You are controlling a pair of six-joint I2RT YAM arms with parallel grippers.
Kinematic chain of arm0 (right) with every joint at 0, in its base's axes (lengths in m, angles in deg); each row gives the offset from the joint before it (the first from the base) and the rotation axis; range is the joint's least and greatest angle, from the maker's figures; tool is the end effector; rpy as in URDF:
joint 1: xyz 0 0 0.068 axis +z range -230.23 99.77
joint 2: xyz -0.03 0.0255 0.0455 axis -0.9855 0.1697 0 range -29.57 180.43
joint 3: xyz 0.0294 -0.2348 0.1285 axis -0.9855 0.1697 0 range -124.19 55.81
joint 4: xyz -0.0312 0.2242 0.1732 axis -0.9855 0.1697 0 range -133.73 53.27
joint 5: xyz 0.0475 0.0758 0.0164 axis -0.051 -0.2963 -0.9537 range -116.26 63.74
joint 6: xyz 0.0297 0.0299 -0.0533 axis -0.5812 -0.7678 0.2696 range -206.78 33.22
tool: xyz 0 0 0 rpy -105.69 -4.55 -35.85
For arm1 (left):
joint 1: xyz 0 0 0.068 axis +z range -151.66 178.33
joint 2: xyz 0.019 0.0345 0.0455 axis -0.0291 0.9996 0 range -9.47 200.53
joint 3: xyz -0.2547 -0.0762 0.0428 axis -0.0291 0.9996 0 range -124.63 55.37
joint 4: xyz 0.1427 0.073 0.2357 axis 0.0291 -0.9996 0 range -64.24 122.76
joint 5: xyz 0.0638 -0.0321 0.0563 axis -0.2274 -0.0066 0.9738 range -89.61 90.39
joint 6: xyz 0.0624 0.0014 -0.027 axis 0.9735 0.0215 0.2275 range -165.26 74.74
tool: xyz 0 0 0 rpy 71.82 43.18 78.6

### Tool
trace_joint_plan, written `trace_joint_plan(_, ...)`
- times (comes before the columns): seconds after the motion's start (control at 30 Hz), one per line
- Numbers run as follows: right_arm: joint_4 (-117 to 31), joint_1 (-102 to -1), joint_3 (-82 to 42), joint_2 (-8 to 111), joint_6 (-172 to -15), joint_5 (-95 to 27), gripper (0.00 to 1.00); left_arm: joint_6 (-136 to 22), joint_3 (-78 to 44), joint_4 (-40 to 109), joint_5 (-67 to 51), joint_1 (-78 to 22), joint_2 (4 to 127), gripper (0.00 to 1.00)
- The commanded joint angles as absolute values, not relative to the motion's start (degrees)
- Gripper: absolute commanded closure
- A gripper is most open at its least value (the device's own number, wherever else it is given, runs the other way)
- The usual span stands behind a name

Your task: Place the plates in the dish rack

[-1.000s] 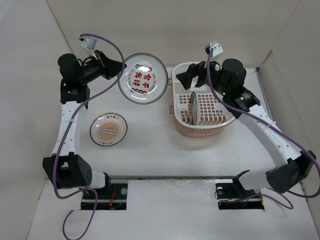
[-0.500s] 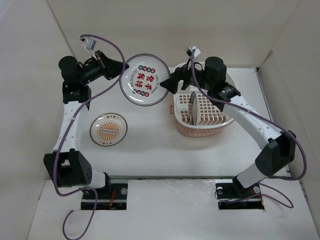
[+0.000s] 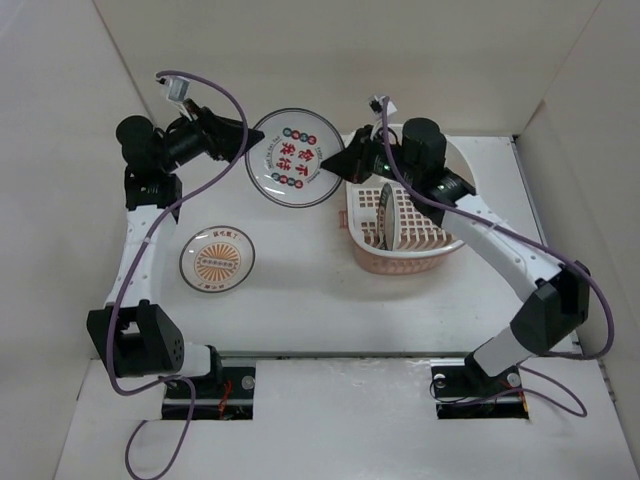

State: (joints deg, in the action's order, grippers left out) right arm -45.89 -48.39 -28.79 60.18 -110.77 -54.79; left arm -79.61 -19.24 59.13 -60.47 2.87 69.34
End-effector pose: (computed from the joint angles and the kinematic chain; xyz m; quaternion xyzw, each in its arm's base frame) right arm 0.3389 0.2410 0.4030 -0.2174 0.6897 0.4702 0.5059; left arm 0.3389 -0.0209 0.4470 0.2363 0.5935 -0.4571 0.6188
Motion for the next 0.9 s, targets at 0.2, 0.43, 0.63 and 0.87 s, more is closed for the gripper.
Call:
trace_joint_plan(0.2,-21.08,-44.63,-29.97,39.52,-104.28,6.92,1.0,-71.1,-30.76,29.96,-31.89,2.64,66.82,0.0)
trace_joint_plan(0.43,-10.78,-45.5,-26.9,33.72,-101.37,22.26,1.0,-70.49,-31.29,28.45,-30.11,2.64,66.82,0.0)
trace_joint_plan(0.63,-7.53,-46.04,-24.79,35.72,-99.97,25.33,1.0,-69.17,-31.29,28.45,-29.49,2.64,67.44,0.0)
trace_joint_plan(0.87,-8.13,-46.56,-20.66,38.1,-101.72,24.72,1.0,-68.55,-30.68,28.45,-27.56,2.64,66.21,0.0)
